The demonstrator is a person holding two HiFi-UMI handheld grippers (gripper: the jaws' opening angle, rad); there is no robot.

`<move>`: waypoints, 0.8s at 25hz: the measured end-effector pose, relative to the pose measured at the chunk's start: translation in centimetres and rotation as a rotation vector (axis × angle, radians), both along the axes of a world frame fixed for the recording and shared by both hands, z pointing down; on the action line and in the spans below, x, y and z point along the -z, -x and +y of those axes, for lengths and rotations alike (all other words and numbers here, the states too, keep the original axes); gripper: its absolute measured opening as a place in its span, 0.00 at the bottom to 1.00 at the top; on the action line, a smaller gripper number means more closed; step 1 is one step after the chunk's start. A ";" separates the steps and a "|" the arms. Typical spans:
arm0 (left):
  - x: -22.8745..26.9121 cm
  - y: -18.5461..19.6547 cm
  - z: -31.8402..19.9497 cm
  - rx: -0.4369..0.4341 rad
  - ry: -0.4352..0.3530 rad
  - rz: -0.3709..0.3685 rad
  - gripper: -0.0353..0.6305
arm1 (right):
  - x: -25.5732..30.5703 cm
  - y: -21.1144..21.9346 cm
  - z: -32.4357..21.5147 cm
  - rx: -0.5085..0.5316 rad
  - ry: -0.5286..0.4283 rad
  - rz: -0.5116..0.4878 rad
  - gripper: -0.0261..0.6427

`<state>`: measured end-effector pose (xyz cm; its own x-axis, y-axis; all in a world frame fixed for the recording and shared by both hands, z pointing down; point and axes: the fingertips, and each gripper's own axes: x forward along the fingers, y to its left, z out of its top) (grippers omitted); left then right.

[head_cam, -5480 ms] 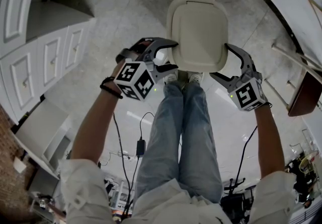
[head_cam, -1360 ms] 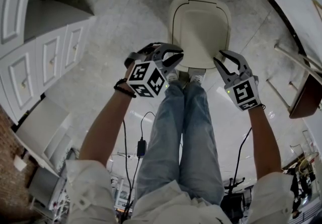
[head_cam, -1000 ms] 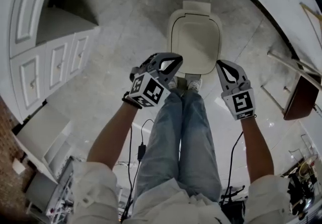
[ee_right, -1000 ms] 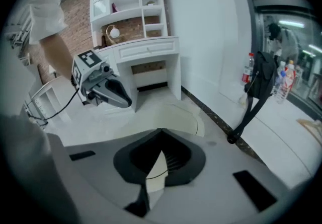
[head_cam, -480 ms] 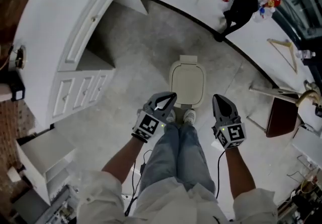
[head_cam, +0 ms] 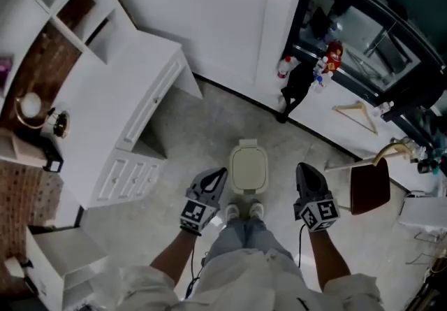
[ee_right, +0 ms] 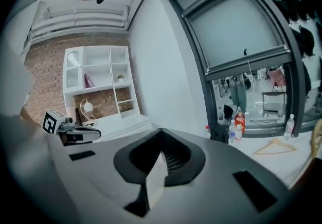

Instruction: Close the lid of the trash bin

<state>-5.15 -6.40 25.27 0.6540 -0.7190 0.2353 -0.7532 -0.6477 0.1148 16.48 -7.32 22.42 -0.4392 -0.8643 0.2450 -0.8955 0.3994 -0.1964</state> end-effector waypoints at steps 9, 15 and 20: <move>9.8 1.5 2.7 0.103 -0.131 0.029 0.09 | 11.3 -1.7 3.3 0.002 -0.191 0.036 0.07; 18.4 3.3 3.4 0.170 -0.306 0.092 0.09 | 15.5 -3.5 5.6 -0.054 -0.266 0.003 0.07; 23.0 6.6 3.6 0.240 -0.399 0.107 0.09 | 17.9 -5.2 6.0 -0.094 -0.317 -0.025 0.07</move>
<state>-11.79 -2.81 2.30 0.4639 -0.8732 -0.1493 -0.8845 -0.4660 -0.0228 21.69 -1.31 4.55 -0.3563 -0.9329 -0.0527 -0.9279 0.3599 -0.0975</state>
